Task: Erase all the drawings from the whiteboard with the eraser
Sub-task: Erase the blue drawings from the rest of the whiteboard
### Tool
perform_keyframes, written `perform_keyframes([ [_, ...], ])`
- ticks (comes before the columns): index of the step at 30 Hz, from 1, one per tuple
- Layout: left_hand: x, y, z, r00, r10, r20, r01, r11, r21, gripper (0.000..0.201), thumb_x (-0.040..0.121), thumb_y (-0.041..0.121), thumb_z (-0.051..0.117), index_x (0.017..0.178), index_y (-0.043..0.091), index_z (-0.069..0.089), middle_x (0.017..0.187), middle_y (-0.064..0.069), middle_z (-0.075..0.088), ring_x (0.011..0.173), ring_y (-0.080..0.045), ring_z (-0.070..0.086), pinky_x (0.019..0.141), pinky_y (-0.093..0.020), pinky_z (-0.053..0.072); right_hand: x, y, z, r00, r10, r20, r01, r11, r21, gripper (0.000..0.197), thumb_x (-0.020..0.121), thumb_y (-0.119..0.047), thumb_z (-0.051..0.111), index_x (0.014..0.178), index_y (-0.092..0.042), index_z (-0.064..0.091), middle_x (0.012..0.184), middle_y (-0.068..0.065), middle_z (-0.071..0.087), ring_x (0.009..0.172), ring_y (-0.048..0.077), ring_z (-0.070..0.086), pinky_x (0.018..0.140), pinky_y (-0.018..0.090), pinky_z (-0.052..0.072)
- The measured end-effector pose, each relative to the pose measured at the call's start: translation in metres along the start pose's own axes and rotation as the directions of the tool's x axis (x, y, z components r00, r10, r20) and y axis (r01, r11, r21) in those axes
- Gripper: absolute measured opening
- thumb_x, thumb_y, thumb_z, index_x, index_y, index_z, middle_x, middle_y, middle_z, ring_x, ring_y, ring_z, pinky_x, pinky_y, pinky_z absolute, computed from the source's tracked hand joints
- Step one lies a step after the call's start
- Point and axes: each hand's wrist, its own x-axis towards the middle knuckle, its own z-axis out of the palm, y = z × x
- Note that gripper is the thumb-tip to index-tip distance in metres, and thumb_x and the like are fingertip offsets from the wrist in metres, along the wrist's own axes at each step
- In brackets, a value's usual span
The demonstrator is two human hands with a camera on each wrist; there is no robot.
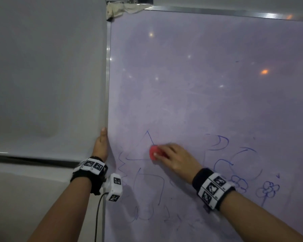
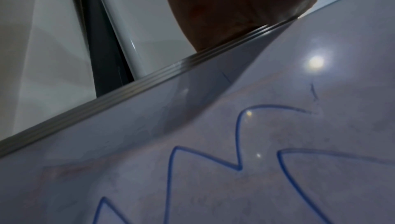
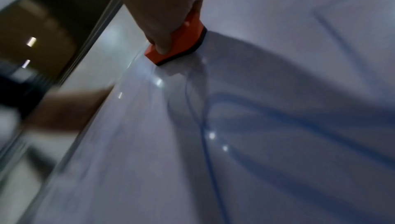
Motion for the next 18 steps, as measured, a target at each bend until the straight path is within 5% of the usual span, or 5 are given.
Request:
perform_keyframes([
  [4, -0.004, 0.001, 0.001, 1.000, 0.008, 0.001, -0.009, 1.000, 0.007, 0.058, 0.103, 0.036, 0.018, 0.131, -0.005, 0.048, 0.134, -0.021, 0.049, 0.129, -0.024, 0.042, 0.105, -0.025, 0.028, 0.053, 0.028, -0.011, 0.908, 0.343, -0.241, -0.347, 0.937, 0.027, 0.036, 0.079, -0.004, 0.067, 0.114, -0.009, 0.064, 0.115, 0.017, 0.060, 0.096, 0.029, 0.044, 0.079, 0.036, 0.041],
  [6, -0.003, 0.002, -0.001, 1.000, 0.008, 0.014, -0.008, 1.000, 0.005, 0.057, 0.103, 0.034, 0.018, 0.130, -0.005, 0.048, 0.134, -0.020, 0.050, 0.128, -0.024, 0.043, 0.104, -0.023, 0.029, 0.042, 0.015, 0.005, 0.945, 0.241, -0.220, -0.241, 0.970, 0.025, 0.032, 0.086, -0.004, 0.059, 0.117, -0.009, 0.059, 0.116, 0.018, 0.058, 0.095, 0.029, 0.044, 0.079, 0.038, 0.042],
  [8, -0.004, 0.003, -0.002, 1.000, 0.011, 0.026, -0.011, 1.000, 0.003, 0.056, 0.103, 0.033, 0.018, 0.130, -0.005, 0.049, 0.132, -0.020, 0.051, 0.127, -0.023, 0.043, 0.099, -0.019, 0.030, 0.010, -0.004, 0.019, 0.997, -0.019, -0.072, 0.019, 1.000, 0.008, 0.026, 0.091, -0.007, 0.048, 0.112, -0.005, 0.064, 0.113, 0.019, 0.060, 0.094, 0.030, 0.046, 0.076, 0.041, 0.049],
  [11, -0.003, 0.003, -0.002, 0.999, 0.020, 0.040, -0.019, 1.000, -0.014, 0.057, 0.103, 0.035, 0.018, 0.131, -0.005, 0.048, 0.133, -0.019, 0.051, 0.128, -0.023, 0.043, 0.104, -0.023, 0.030, -0.006, -0.002, 0.011, 0.978, -0.185, 0.094, 0.186, 0.982, -0.010, 0.030, 0.088, -0.011, 0.046, 0.105, -0.007, 0.070, 0.107, 0.016, 0.066, 0.096, 0.028, 0.047, 0.075, 0.038, 0.053],
  [18, -0.001, -0.001, -0.001, 0.999, 0.019, 0.040, -0.018, 1.000, -0.022, 0.059, 0.102, 0.037, 0.019, 0.130, -0.005, 0.049, 0.131, -0.018, 0.053, 0.127, -0.024, 0.045, 0.106, -0.026, 0.031, 0.021, 0.000, 0.018, 0.954, 0.242, -0.179, -0.241, 0.970, 0.029, 0.042, 0.081, -0.005, 0.062, 0.122, -0.013, 0.056, 0.121, 0.012, 0.049, 0.097, 0.029, 0.045, 0.083, 0.036, 0.041],
])
